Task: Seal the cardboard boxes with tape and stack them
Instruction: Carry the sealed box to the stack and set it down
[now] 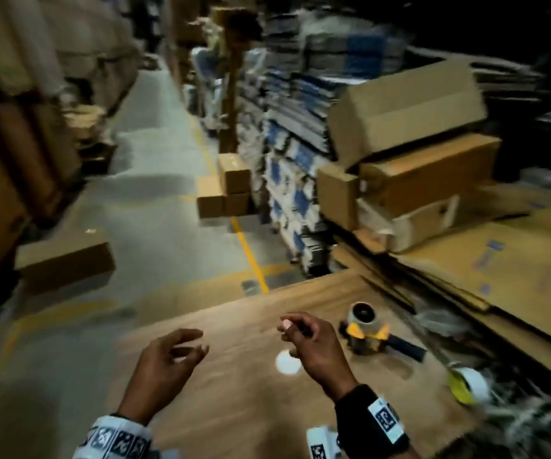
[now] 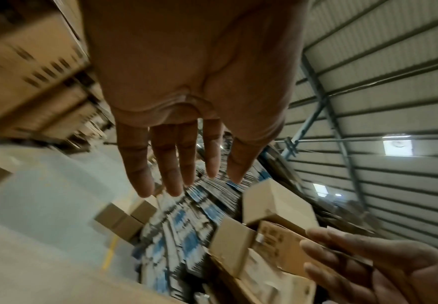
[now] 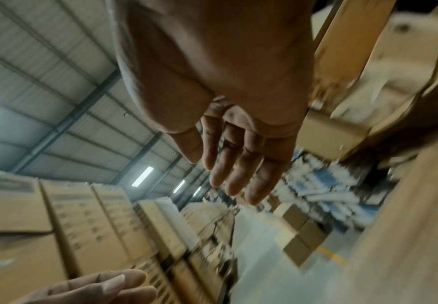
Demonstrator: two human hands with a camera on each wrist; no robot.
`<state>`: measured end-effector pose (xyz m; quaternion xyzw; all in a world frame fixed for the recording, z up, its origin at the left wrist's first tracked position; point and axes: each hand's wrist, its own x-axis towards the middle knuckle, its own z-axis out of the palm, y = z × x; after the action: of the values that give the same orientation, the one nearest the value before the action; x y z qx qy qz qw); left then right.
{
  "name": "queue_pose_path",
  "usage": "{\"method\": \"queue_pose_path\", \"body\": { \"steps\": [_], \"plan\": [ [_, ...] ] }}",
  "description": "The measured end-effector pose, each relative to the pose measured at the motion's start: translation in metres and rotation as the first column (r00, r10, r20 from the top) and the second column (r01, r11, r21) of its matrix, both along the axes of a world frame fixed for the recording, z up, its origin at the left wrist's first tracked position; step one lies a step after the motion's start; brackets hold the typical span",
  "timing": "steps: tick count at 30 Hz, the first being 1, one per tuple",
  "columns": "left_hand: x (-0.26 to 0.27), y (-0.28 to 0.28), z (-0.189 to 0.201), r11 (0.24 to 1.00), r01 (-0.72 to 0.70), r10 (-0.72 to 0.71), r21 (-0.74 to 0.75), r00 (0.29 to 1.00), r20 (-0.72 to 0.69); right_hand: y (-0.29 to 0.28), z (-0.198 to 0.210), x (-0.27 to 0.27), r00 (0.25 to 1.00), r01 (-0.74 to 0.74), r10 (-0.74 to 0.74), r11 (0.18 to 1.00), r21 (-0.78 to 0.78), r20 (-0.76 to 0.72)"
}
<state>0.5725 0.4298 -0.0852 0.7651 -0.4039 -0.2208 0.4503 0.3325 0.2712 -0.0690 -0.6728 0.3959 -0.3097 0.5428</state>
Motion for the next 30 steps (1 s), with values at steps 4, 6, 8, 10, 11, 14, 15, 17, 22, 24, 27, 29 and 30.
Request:
{"method": "queue_pose_path", "body": {
  "steps": [4, 6, 8, 10, 11, 14, 15, 17, 22, 24, 27, 29, 30],
  "plan": [
    [-0.087, -0.115, 0.032, 0.984, 0.155, -0.156, -0.089, 0.988, -0.002, -0.079, 0.036, -0.106, 0.97, 0.24, -0.237, 0.969, -0.05, 0.057],
    [-0.118, -0.159, 0.045, 0.966, 0.221, -0.225, -0.132, 0.974, -0.016, -0.109, 0.049, -0.143, 0.947, 0.317, -0.31, 0.944, -0.092, 0.081],
    [-0.138, -0.195, 0.059, 0.949, 0.276, -0.284, -0.154, 0.958, -0.035, -0.132, 0.062, -0.167, 0.929, 0.366, -0.356, 0.923, -0.121, 0.099],
    [-0.15, -0.227, 0.075, 0.931, 0.316, -0.331, -0.182, 0.942, -0.058, -0.151, 0.077, -0.179, 0.922, 0.383, -0.368, 0.912, -0.146, 0.122],
    [-0.151, -0.242, 0.085, 0.923, 0.33, -0.349, -0.197, 0.935, -0.069, -0.159, 0.087, -0.181, 0.923, 0.381, -0.363, 0.909, -0.168, 0.127],
    [-0.141, -0.283, 0.126, 0.907, 0.35, -0.382, -0.235, 0.917, -0.111, -0.184, 0.116, -0.173, 0.935, 0.356, -0.346, 0.904, -0.237, 0.084],
    [-0.132, -0.3, 0.14, 0.902, 0.353, -0.388, -0.25, 0.916, -0.103, -0.193, 0.127, -0.169, 0.94, 0.34, -0.332, 0.907, -0.25, 0.075],
    [-0.115, -0.335, 0.167, 0.898, 0.338, -0.372, -0.281, 0.925, -0.074, -0.216, 0.156, -0.165, 0.946, 0.323, -0.313, 0.912, -0.252, 0.083],
    [-0.096, -0.414, 0.222, 0.87, 0.313, -0.379, -0.381, 0.919, -0.11, -0.283, 0.216, -0.152, 0.941, 0.325, -0.287, 0.915, -0.238, 0.181],
    [-0.097, -0.446, 0.234, 0.877, 0.264, -0.36, -0.402, 0.914, -0.185, -0.313, 0.222, -0.144, 0.934, 0.327, -0.283, 0.923, -0.204, 0.22],
    [-0.101, -0.502, 0.241, 0.886, 0.184, -0.313, -0.426, 0.914, -0.257, -0.364, 0.217, -0.137, 0.94, 0.291, -0.254, 0.945, -0.148, 0.229],
    [-0.106, -0.548, 0.244, 0.893, 0.16, -0.285, -0.42, 0.924, -0.253, -0.405, 0.212, -0.136, 0.94, 0.265, -0.231, 0.958, -0.109, 0.249],
    [-0.109, -0.573, 0.244, 0.901, 0.153, -0.271, -0.407, 0.929, -0.251, -0.426, 0.21, -0.137, 0.937, 0.263, -0.231, 0.96, -0.096, 0.261]
  ]
}}
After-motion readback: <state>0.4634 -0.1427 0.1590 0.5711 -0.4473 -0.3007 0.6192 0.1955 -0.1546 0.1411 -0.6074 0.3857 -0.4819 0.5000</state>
